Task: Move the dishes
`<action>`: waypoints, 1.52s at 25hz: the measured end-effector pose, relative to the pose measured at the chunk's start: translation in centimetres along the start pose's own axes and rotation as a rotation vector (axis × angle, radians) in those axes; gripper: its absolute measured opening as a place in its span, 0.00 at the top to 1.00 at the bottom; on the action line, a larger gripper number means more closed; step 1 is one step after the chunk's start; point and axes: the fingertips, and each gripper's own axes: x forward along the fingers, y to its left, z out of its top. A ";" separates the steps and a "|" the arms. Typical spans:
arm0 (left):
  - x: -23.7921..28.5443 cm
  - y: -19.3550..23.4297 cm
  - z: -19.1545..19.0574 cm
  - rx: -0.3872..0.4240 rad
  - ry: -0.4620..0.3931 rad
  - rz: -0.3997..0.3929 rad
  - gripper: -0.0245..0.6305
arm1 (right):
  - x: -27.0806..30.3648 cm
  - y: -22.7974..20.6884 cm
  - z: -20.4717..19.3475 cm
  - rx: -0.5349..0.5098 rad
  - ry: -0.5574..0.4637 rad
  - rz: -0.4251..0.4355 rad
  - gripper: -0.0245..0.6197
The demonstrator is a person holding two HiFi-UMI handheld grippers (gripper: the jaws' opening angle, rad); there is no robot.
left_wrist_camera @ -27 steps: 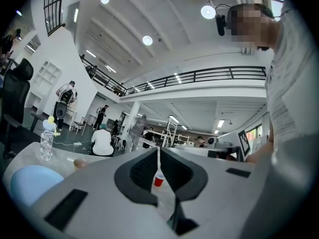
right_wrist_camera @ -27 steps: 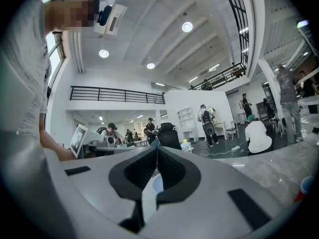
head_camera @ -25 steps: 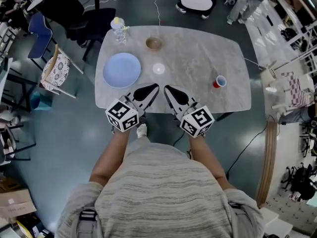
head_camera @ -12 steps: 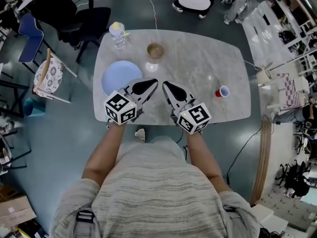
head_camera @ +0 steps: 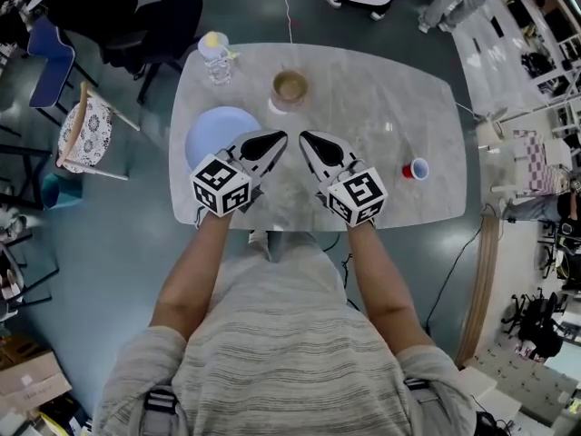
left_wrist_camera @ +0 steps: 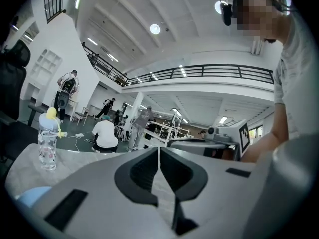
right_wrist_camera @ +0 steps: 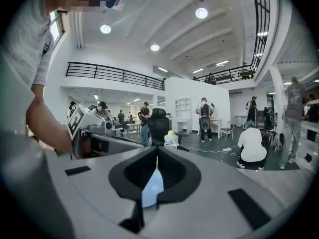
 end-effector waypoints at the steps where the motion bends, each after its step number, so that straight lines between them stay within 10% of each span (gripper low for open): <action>1: 0.3 0.5 -0.2 -0.004 0.005 0.007 0.93 | 0.5 -0.3 -0.2 -0.011 0.008 0.007 0.93; 38: 8.7 14.0 -6.2 -0.226 0.058 0.259 0.93 | 12.7 -11.9 -12.6 -0.386 0.461 0.252 0.84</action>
